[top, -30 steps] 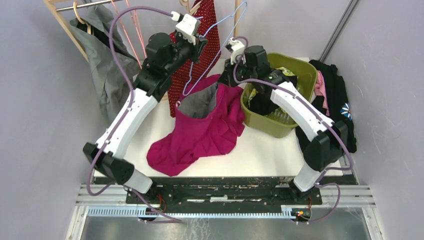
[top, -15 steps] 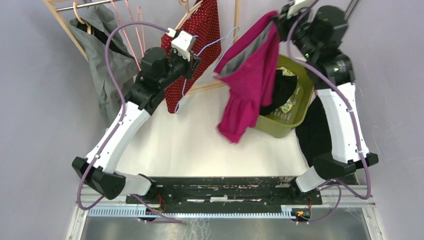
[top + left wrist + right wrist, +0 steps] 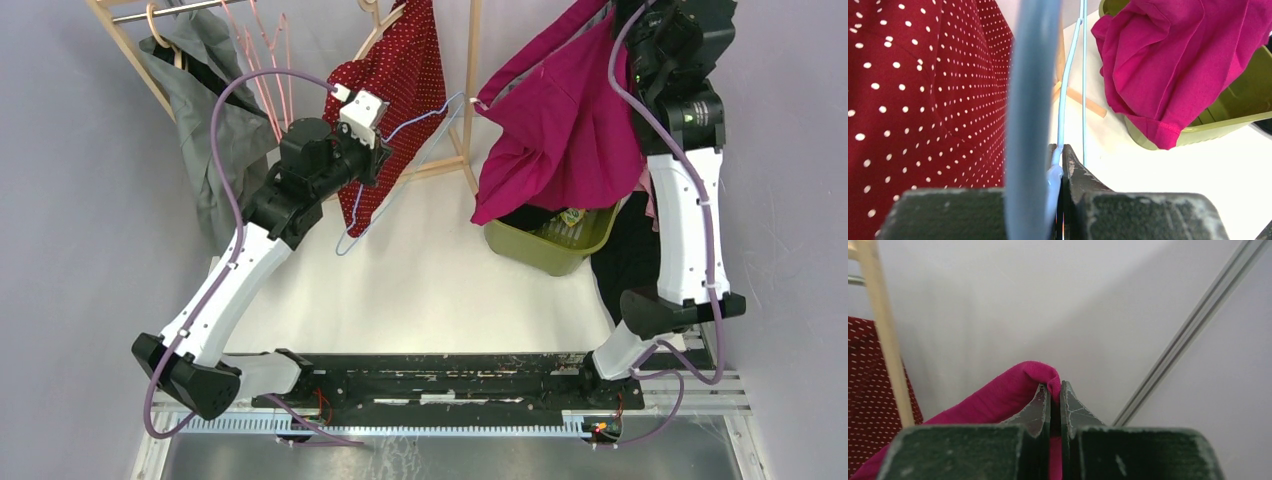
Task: Remove the skirt from the hanger
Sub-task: Place the skirt in the bin.
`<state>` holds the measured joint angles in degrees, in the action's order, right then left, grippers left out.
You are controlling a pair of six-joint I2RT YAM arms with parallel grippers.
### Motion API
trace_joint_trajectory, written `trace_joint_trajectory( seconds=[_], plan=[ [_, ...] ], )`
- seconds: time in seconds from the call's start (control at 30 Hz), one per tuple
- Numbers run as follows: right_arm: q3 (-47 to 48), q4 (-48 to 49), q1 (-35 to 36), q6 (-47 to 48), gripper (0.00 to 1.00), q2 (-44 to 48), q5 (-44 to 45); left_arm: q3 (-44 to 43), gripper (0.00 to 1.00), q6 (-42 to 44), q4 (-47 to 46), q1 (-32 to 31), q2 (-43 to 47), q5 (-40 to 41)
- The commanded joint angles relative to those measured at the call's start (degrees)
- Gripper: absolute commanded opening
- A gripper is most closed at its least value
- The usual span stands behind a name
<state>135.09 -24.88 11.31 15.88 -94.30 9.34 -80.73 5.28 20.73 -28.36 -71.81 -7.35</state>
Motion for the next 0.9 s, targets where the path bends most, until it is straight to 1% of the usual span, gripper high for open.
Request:
trace_joint_trajectory(
  seconds=[0.0, 0.17, 0.27, 0.37, 0.47, 0.63, 0.87],
  plan=[
    [-0.79, 6.56, -2.89, -0.41, 0.01, -1.29, 0.27, 0.09, 0.03, 2.46, -0.24, 0.06, 2.86, 1.67],
    [-4.64, 7.37, -8.61, 1.63, 0.0, 0.1, 1.56, 1.01, 0.03, 2.98, 1.4, -0.01, 4.48, 3.12],
    [-6.36, 8.1, -12.96, 0.99, 0.0, 2.34, 0.26, 2.47, 0.03, 2.92, 1.48, 0.03, 4.87, 3.53],
    [-7.91, 8.35, -15.3, 1.06, 0.0, 4.35, -1.53, 3.09, 0.03, 2.55, 1.23, 0.06, 4.69, 3.2],
    [-10.28, 8.9, -15.63, 1.72, 0.01, 6.41, -3.5, 3.11, 0.03, 2.59, 0.32, 0.02, 4.08, 2.8],
    [-13.45, 8.8, -15.73, 3.32, 0.0, 9.25, -4.34, 2.02, 0.03, 3.0, -0.05, 0.01, 2.74, 1.79],
    [-23.4, 10.96, -15.71, 7.69, 0.0, 17.31, -3.56, 1.71, 0.03, 3.77, -0.28, 0.03, 1.22, 0.85]
  ],
)
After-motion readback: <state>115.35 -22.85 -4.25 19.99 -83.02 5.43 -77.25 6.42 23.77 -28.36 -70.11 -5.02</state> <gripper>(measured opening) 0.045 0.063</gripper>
